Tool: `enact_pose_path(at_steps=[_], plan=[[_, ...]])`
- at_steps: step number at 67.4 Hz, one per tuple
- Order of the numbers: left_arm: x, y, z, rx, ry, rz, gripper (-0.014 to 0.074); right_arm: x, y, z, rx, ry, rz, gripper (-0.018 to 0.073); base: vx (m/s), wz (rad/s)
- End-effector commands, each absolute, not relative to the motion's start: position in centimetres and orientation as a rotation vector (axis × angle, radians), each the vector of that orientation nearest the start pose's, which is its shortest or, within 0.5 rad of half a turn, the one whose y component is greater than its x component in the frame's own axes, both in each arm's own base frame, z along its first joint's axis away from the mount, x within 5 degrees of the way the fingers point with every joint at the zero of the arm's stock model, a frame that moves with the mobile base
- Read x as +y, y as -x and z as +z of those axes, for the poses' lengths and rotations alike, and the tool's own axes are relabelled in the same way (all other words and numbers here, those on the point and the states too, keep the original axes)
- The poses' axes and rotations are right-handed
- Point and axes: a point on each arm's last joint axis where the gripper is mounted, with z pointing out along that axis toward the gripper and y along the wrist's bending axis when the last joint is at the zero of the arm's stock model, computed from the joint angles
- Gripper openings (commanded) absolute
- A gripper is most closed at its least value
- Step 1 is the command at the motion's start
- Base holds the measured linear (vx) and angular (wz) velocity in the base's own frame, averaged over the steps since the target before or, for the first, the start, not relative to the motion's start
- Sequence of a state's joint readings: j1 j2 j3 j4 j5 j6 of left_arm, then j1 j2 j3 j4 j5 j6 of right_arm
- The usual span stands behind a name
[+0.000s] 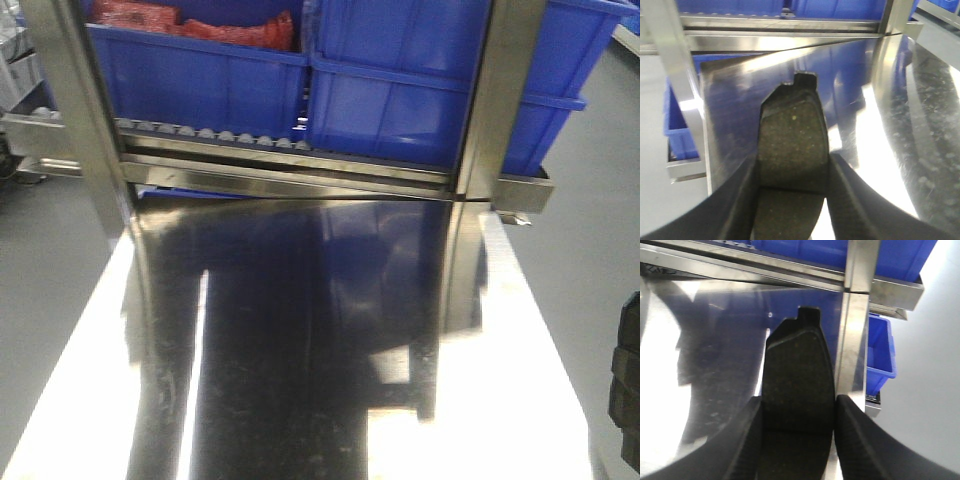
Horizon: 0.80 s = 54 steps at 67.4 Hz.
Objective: Move and align brake pads A on conveyor
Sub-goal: 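Turn the base away from the steel table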
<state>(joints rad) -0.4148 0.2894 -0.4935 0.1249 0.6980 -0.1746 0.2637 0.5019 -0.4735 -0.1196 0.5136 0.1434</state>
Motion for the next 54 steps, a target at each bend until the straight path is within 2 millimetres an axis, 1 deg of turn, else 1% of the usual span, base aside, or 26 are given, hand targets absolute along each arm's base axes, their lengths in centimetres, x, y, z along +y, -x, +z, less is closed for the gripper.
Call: enact_pose_path(at_steps=[1,9,19,54], plan=[[-1.86,-5.82,31.49,1.845,-0.274,-0.269,-0.0006,2.23,-10.3,30.79,1.891,0.198,0.135,-0.0004,-0.05,0.24],[-1.86,-5.82,31.49,1.845,-0.274,-0.269,-0.0006,2.23,-10.3,30.79,1.891,0.198,0.135,-0.0004,-0.08,0.38],[-1.86,-5.82,31.49,1.845,-0.274,-0.269,-0.0006,2.23,-10.3,30.79,1.891,0.198,0.135,-0.0004,-0.15,0.61],[-1.86,-5.82,31.49,1.845,-0.274,-0.269,-0.0006,2.23,-10.3,30.79,1.891,0.198,0.135,-0.0004,-0.21,0.8]])
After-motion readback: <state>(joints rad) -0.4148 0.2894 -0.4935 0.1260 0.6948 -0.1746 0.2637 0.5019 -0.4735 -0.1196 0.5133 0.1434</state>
